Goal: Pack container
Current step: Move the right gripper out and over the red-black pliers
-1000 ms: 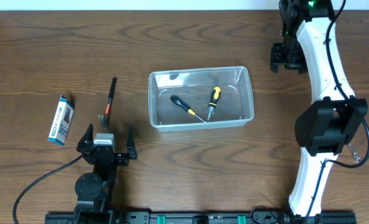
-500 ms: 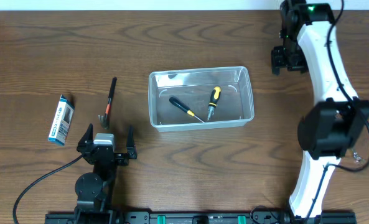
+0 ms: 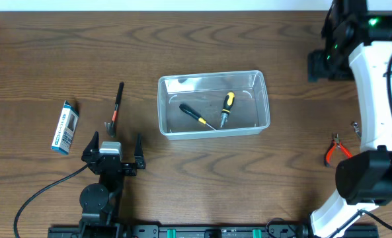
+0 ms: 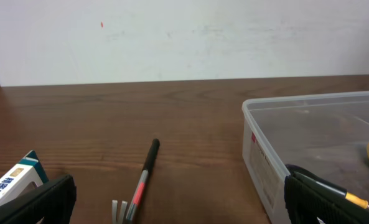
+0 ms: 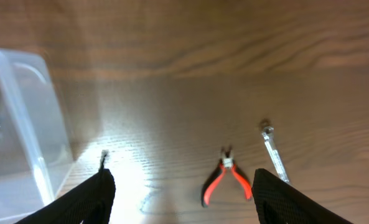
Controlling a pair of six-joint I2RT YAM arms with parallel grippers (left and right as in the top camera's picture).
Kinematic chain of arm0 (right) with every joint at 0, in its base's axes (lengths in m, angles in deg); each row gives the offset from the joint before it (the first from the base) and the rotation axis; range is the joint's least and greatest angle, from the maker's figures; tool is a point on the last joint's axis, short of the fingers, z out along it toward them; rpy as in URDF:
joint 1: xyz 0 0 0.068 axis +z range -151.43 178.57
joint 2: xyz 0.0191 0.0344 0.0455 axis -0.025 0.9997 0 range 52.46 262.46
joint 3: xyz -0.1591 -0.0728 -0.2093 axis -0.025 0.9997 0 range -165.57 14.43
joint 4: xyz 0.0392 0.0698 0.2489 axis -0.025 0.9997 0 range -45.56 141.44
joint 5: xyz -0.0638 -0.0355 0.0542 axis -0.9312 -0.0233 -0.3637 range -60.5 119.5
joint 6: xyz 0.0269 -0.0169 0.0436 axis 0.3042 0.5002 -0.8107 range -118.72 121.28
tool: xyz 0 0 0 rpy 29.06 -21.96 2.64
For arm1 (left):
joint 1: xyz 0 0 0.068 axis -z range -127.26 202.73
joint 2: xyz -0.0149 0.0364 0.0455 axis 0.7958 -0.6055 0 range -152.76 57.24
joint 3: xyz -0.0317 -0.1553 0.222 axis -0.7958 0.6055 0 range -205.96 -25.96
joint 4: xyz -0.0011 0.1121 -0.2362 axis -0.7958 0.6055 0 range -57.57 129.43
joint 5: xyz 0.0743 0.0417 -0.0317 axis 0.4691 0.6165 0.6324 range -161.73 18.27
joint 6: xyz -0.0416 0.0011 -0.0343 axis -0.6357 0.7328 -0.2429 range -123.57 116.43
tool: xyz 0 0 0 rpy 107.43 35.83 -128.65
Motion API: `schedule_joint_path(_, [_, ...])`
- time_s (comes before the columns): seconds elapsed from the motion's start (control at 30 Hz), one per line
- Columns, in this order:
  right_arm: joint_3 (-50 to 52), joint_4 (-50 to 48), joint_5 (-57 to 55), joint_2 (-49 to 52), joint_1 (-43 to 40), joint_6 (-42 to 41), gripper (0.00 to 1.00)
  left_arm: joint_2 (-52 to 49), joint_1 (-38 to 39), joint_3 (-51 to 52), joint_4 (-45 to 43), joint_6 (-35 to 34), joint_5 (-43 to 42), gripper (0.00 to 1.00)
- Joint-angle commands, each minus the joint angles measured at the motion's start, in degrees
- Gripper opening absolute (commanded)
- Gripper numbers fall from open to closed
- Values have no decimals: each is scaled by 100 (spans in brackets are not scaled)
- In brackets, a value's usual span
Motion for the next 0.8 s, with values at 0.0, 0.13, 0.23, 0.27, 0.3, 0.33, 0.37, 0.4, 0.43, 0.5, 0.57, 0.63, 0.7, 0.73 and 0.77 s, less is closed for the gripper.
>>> schedule_joint_path(0.0, [1054,-369,61,-457,-57,15,72,28,-35,103,214,-11,50,98])
schedule_joint_path(0.13, [2306,-966,59,-1010,-57,-166,73,28,-35,103,214,-11,50,98])
schedule_joint_path(0.23, [3016,-1231,55,-1307,-79,-227,73,28,-35,103,214,-11,50,98])
schedule_joint_path(0.27, [3224,-1303,52,-1370,-107,-240,73,28,-35,103,214,-11,50,98])
schedule_joint_path(0.3, [3386,-1340,48,-1394,-155,-278,73,28,-35,103,214,-11,50,98])
schedule_joint_path(0.33, [3510,-1338,15,-1394,-219,-407,73,28,-35,103,214,-11,50,98])
schedule_joint_path(0.37, [3609,-1335,-4,-1394,-286,-566,73,28,-35,103,214,-11,50,98])
schedule_joint_path(0.4, [3729,-1344,-4,-1394,-382,-741,73,28,-35,103,214,-11,50,98])
schedule_joint_path(0.43, [3832,-1368,-4,-1394,-474,-863,72,28,-35,103,214,-11,50,98])
schedule_joint_path(0.5, [4046,-1429,17,-1394,-693,-1049,71,28,-35,103,216,-11,50,98])
schedule_joint_path(0.57, [4249,-1502,70,-1394,-887,-1082,70,28,-35,103,214,-11,50,98])
schedule_joint_path(0.63, [4435,-1596,118,-1394,-1058,-1078,69,28,-35,103,214,-11,50,98])
schedule_joint_path(0.7, [4597,-1738,262,-1394,-1209,-1071,68,28,-35,103,214,-11,50,98])
schedule_joint_path(0.73, [4653,-1790,302,-1394,-1257,-1071,68,28,-35,103,214,-11,50,98])
schedule_joint_path(0.77, [4708,-1856,326,-1394,-1296,-1060,67,28,-35,103,214,-11,50,98])
